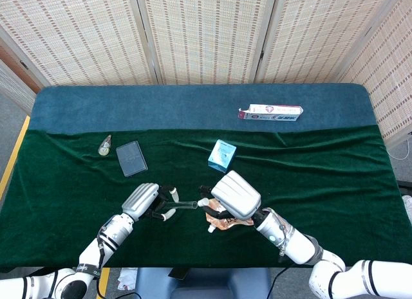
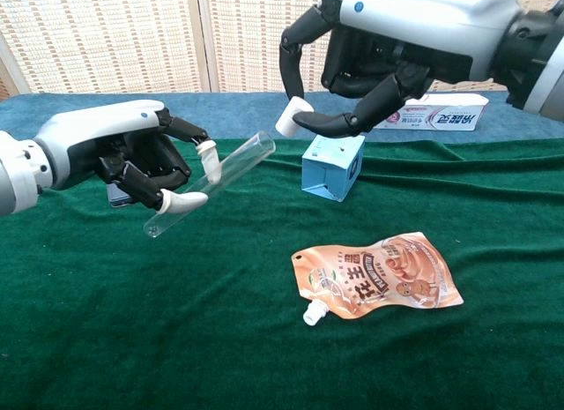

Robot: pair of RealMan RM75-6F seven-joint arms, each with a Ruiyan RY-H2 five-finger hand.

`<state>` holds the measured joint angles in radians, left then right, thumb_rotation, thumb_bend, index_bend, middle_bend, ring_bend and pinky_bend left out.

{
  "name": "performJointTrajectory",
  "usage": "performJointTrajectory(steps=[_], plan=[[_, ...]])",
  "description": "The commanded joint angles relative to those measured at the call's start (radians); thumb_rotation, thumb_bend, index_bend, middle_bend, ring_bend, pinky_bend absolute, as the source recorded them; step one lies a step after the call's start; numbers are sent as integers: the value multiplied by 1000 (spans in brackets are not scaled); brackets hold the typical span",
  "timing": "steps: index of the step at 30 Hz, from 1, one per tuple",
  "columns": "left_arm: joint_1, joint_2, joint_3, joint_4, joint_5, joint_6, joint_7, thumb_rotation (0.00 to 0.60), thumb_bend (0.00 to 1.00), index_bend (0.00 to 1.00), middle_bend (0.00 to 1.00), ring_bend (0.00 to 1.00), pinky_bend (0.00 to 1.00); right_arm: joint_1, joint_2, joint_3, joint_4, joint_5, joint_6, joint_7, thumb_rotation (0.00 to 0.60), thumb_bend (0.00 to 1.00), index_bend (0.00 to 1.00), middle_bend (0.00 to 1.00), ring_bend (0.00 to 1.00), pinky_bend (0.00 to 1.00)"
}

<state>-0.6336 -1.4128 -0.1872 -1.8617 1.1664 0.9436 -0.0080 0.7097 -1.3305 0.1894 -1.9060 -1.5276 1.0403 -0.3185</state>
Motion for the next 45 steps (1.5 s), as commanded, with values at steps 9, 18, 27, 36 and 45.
performJointTrajectory(steps=[9,18,27,36,45], plan=[[-5,3,8,0,-4,-8,-32,600,559,772,932,854,802,13,-11,-7,2,12,-4,-14,481,753,721,974,1000,975],[-12,3,12,4,-19,-14,-35,600,559,772,932,854,802,19,-18,-14,8,12,1,-13,481,754,721,974,1000,975],[-18,0,15,1,-24,-9,-29,600,559,772,932,853,802,36,-36,-15,25,25,-11,-27,481,753,721,974,1000,974],[-31,-1,11,-4,-49,-22,-27,600,559,772,932,853,802,51,-56,-11,36,35,-14,-59,483,753,722,974,1000,974],[-41,20,-4,-26,-71,-62,-87,600,559,772,932,853,802,73,-85,-4,60,54,-25,-81,479,753,723,974,1000,975]])
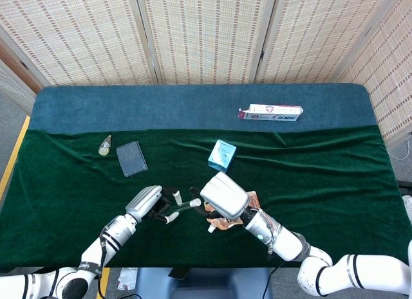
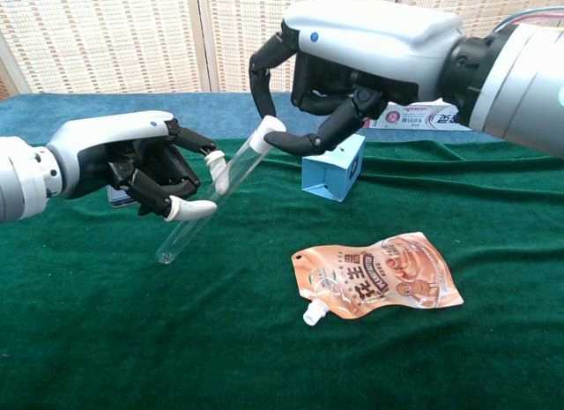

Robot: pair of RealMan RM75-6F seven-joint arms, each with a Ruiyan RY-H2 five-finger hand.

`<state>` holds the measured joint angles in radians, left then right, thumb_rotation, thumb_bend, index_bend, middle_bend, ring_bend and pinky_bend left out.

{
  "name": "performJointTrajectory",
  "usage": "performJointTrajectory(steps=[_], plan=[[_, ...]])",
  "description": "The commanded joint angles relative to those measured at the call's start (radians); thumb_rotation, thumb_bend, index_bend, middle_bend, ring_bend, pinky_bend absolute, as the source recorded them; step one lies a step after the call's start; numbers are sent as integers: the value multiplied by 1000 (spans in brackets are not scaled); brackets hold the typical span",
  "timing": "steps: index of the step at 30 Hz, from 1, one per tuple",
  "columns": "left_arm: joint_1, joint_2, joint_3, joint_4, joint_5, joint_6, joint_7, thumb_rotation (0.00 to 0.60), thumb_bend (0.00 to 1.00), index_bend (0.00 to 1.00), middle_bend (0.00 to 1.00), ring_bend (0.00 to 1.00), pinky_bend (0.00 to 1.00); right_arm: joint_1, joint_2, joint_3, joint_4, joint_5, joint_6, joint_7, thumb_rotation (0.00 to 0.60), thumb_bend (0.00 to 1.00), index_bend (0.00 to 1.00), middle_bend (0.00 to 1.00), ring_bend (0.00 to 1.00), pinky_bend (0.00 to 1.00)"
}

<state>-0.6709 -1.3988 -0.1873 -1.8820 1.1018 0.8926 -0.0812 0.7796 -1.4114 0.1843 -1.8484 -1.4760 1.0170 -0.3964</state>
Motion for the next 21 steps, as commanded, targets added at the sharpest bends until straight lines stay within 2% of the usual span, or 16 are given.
performJointTrajectory(steps=[1,13,21], plan=[[-5,8,-6,-7,-9,-16,-20,600,560,772,932,853,802,5,-7,1,4,2,-2,-4,479,753,723,974,1000,974],[-9,7,-1,9,-4,-16,-35,600,563,772,932,854,802,18,-23,0,21,18,-4,-9,477,753,702,974,1000,974],[-2,8,16,33,12,7,-11,600,563,772,932,853,802,17,-24,-6,29,45,-9,3,471,730,156,974,1000,974]])
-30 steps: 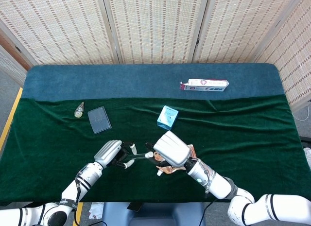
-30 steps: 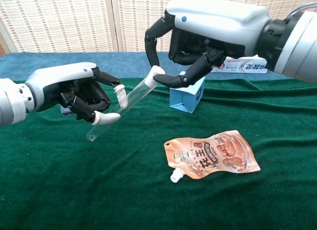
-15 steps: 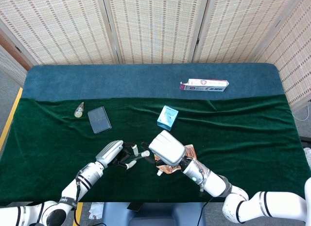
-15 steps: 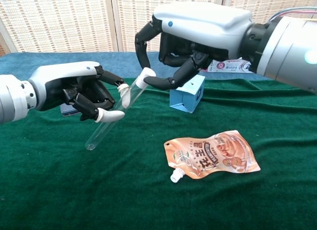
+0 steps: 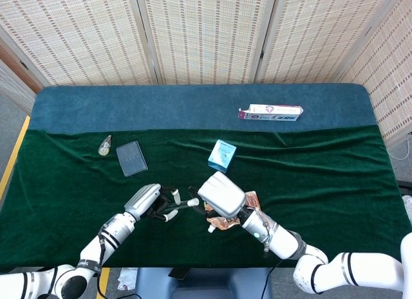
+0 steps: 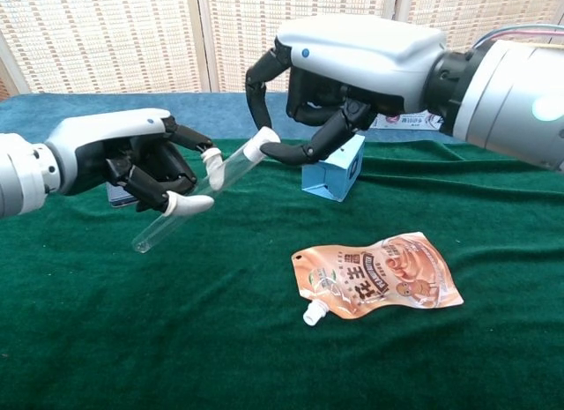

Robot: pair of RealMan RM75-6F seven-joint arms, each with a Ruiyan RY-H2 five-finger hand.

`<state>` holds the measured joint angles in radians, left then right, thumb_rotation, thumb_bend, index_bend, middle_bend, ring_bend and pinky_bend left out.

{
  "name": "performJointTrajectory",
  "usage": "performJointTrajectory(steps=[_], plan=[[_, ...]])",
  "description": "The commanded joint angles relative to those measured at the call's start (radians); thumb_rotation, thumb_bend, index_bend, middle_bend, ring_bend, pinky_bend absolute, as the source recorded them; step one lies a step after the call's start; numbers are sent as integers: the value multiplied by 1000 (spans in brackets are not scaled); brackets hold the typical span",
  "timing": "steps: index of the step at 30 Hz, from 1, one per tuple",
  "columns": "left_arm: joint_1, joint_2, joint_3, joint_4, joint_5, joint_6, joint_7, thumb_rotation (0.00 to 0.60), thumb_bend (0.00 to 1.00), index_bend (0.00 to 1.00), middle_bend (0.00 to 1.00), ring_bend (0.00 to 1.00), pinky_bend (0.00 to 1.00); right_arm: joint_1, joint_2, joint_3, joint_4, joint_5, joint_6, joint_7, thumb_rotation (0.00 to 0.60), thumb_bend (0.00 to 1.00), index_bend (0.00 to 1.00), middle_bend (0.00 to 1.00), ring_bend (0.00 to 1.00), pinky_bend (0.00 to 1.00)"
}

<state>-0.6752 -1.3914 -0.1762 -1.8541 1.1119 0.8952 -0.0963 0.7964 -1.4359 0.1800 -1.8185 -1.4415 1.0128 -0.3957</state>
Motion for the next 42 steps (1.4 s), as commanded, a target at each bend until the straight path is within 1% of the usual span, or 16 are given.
performJointTrajectory(steps=[1,2,4,7,11,14,20,23,28,31,36,41,42], plan=[[4,2,7,8,2,5,7,600,563,772,932,854,802,0,1,-2,-2,16,-7,1,471,698,87,974,1000,973],[5,3,11,12,2,6,10,600,563,772,932,853,802,0,2,-2,-2,22,-9,-2,472,668,43,974,1000,972],[7,6,16,19,3,8,16,600,564,772,932,853,802,0,3,-4,-5,33,-11,-3,472,633,4,974,1000,969],[10,11,25,35,3,7,25,600,563,772,932,854,802,-8,9,-5,-7,40,-1,4,470,591,0,974,1000,965],[12,6,50,84,19,29,93,600,564,772,932,852,802,-36,54,-4,-20,39,37,15,473,586,0,974,1000,964],[14,-10,64,124,25,60,166,600,564,772,932,852,802,-68,109,-8,-41,35,75,21,470,586,0,974,1000,964],[9,-67,91,213,8,133,387,600,564,772,932,850,802,-141,217,-22,-71,27,150,47,472,585,0,973,1000,964],[5,-113,106,268,-13,167,515,600,563,772,932,850,802,-175,257,-36,-70,17,177,64,472,585,0,973,1000,964],[0,-179,110,336,-43,187,619,600,563,765,932,847,802,-210,285,-53,-58,3,201,84,472,585,0,974,1000,964],[-4,-211,114,375,-53,195,676,600,563,739,932,842,801,-224,290,-58,-49,-2,210,95,471,586,0,973,1000,963],[-12,-246,109,407,-88,192,751,600,561,658,932,835,802,-242,292,-60,-36,-7,221,115,472,586,0,974,1000,964],[-19,-254,105,409,-126,181,804,600,557,533,932,828,801,-255,295,-61,-28,-13,226,132,470,585,0,973,1000,964],[-19,-255,105,408,-130,180,812,600,557,520,932,827,801,-257,295,-60,-28,-13,226,135,471,585,0,973,1000,964]])
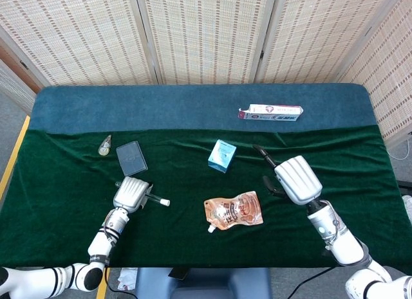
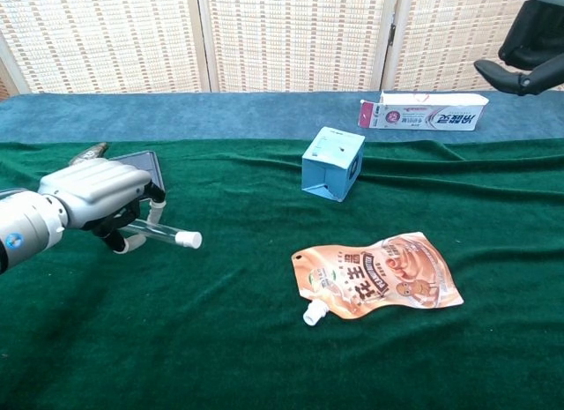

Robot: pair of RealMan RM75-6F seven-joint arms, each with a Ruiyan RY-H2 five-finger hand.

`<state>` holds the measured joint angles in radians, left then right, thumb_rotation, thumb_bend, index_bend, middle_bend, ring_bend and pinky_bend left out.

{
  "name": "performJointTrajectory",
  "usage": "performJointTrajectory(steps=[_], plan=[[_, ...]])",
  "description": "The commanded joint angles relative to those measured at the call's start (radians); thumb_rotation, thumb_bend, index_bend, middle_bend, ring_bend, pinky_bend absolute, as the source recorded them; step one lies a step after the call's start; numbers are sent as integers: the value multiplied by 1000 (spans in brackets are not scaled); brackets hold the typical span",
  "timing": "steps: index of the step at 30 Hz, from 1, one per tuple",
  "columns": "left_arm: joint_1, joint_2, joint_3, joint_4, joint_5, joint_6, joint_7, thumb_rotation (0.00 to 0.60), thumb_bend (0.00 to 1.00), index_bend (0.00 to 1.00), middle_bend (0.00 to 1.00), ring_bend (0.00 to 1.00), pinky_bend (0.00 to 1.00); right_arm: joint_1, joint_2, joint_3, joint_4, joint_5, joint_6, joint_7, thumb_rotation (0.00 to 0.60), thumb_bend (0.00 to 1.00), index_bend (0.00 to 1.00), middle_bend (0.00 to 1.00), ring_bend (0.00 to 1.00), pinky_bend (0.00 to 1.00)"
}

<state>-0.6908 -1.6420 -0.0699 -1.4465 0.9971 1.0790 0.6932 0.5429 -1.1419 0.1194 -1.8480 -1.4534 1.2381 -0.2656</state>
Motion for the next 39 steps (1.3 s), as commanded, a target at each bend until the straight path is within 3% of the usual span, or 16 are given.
performJointTrajectory(steps=[1,10,12,15,18,20,22,25,27,29,31,39], plan=[[-4,-3,-1,-2,-21,-7,27,600,557,507,932,826,801,-5,1,1,3,-2,1,9,472,586,0,973,1000,964],[-11,43,-2,-66,-89,-54,45,600,551,315,910,790,797,-34,30,-6,6,-7,7,52,470,585,0,974,1000,964],[-5,79,-6,-115,-99,-51,35,600,547,242,865,753,784,-50,45,-12,9,-7,18,57,471,585,0,973,1000,964],[22,153,-17,-206,-79,-16,-22,600,544,154,719,639,720,-82,72,-19,15,-1,47,52,470,585,0,962,1000,955],[77,235,-28,-281,-1,54,-135,600,543,139,549,508,577,-124,110,-29,18,15,80,59,470,585,0,860,988,899],[114,286,-25,-307,57,95,-209,600,543,144,460,424,460,-151,132,-36,24,29,98,62,471,585,5,716,891,816],[162,329,-14,-310,132,166,-277,600,541,166,395,350,359,-182,153,-46,31,49,114,64,474,585,24,552,721,684],[227,369,5,-285,215,260,-347,600,539,195,339,282,268,-225,169,-61,47,68,137,76,467,585,39,317,445,420],[268,388,18,-266,251,313,-382,600,538,204,318,257,229,-254,173,-74,60,65,153,107,444,585,21,130,236,182],[302,401,31,-251,282,355,-409,600,538,207,298,240,198,-281,167,-84,80,56,180,124,435,585,3,39,124,65],[343,412,49,-235,315,402,-436,600,537,206,268,216,167,-314,150,-93,107,46,216,137,432,585,0,1,71,15],[481,427,113,-222,411,540,-487,600,522,193,229,167,92,-416,85,-130,218,-12,306,277,443,585,0,0,51,0]])
